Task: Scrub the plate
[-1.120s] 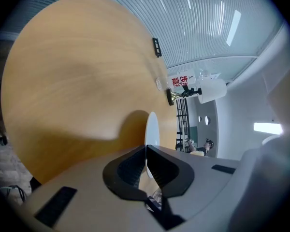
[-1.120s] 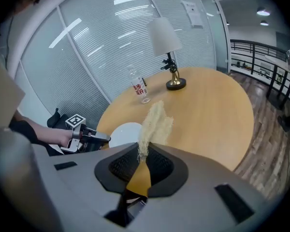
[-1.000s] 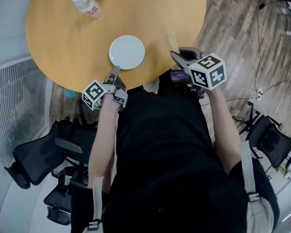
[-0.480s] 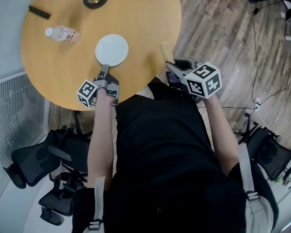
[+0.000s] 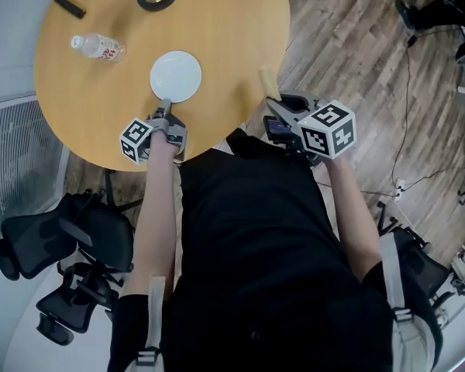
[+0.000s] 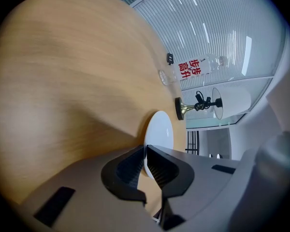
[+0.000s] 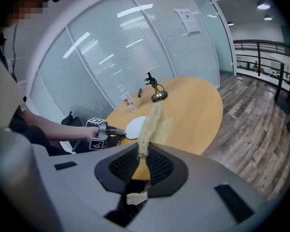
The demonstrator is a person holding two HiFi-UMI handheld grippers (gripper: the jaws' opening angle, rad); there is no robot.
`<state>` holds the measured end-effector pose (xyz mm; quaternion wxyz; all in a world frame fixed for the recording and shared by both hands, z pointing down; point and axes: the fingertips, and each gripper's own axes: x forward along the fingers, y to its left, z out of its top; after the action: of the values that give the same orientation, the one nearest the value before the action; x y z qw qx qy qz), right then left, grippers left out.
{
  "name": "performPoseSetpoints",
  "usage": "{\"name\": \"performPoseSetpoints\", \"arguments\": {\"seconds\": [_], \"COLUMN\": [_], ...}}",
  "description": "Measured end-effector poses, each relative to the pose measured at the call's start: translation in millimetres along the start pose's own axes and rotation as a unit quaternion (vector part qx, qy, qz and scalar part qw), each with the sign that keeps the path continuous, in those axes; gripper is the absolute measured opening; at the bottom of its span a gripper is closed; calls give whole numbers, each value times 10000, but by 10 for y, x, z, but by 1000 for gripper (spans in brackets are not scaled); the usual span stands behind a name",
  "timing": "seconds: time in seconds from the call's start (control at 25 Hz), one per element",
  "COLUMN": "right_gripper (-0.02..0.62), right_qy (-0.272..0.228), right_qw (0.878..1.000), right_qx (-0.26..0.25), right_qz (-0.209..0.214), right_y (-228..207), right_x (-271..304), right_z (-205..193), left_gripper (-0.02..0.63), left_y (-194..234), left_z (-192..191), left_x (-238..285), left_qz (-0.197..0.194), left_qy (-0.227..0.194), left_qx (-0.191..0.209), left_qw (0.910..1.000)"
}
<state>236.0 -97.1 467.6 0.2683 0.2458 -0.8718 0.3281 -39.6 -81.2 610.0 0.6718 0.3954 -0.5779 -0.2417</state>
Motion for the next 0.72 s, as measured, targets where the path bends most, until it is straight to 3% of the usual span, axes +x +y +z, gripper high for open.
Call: {"name": "performPoseSetpoints", "arguments": {"seconds": [0.24, 0.4, 0.6, 0.72], "right_gripper": [46, 46, 46, 46], "right_qy": [71, 110, 176, 240], "right_qw": [9997, 9993, 9984, 9973], "right_qx": [-163, -259, -361, -439], "right_qz": [152, 234, 405, 546], "right_y": [26, 53, 91, 142], "right_x": [35, 55, 62, 80], "right_z": [49, 81, 91, 111], "left_gripper": [26, 68, 171, 184], "left_y": [4, -38, -118, -89], "left_z": [-32, -32, -48, -46], "left_x": [21, 8, -67, -233], "left_qz": [13, 21, -28, -10], "left_qy": [25, -69, -265, -549], "left_qx": [0, 93, 72, -37], "left_qw": [10000, 9999, 9996, 9985]}}
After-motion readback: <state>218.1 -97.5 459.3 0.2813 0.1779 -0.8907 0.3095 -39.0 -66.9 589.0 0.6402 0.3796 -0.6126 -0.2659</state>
